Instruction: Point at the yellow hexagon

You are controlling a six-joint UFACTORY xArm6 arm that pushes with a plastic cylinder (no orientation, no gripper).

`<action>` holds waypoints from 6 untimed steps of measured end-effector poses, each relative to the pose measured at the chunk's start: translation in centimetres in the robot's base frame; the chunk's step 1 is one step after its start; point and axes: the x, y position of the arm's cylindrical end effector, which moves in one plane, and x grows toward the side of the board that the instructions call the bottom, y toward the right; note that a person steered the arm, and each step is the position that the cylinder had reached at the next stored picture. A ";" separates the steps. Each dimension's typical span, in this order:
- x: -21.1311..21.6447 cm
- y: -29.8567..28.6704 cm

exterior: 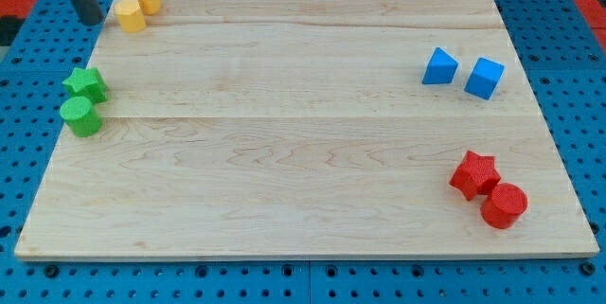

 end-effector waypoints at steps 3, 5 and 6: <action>-3.0 0.0; -3.1 0.1; -2.1 0.7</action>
